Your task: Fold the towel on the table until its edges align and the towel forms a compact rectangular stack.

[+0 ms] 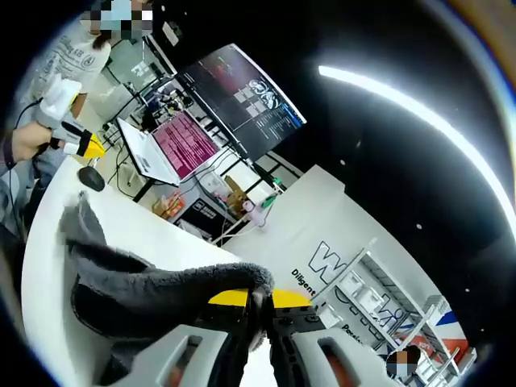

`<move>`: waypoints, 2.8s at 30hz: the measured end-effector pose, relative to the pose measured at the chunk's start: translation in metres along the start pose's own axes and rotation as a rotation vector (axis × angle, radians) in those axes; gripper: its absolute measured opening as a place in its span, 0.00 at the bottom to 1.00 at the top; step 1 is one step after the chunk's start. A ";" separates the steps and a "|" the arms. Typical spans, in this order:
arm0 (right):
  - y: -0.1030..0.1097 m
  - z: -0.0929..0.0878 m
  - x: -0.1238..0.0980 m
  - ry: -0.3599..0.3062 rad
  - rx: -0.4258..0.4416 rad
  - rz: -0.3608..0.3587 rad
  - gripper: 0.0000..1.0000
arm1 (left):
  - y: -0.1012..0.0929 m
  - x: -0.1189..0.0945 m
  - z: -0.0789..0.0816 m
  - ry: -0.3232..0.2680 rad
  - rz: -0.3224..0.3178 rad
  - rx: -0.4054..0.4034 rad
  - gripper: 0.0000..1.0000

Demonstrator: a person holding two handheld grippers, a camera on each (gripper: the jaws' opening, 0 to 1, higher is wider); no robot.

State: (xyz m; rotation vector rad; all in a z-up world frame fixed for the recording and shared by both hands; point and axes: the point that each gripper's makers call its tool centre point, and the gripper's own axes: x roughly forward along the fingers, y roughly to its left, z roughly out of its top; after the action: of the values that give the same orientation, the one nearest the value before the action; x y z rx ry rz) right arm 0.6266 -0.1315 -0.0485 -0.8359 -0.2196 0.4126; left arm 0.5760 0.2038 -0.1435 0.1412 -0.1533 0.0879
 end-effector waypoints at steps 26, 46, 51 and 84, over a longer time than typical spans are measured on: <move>0.039 -0.031 0.003 0.064 0.045 0.065 0.07 | -0.025 0.005 -0.013 0.039 -0.085 0.000 0.03; 0.086 -0.068 0.000 0.139 0.125 0.150 0.10 | -0.035 0.004 -0.015 0.047 -0.109 0.002 0.03; 0.084 -0.067 -0.006 0.122 0.174 0.142 0.15 | -0.036 0.002 -0.016 0.049 -0.110 -0.001 0.03; 0.060 -0.073 -0.091 0.029 0.811 -0.121 0.43 | -0.089 -0.004 -0.019 0.079 -0.354 -0.207 0.12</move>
State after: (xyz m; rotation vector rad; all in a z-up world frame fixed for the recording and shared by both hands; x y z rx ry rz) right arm 0.5538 -0.1849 -0.1443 -0.0314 -0.0597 0.3333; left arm 0.5839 0.1190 -0.1747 -0.0433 -0.0563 -0.2750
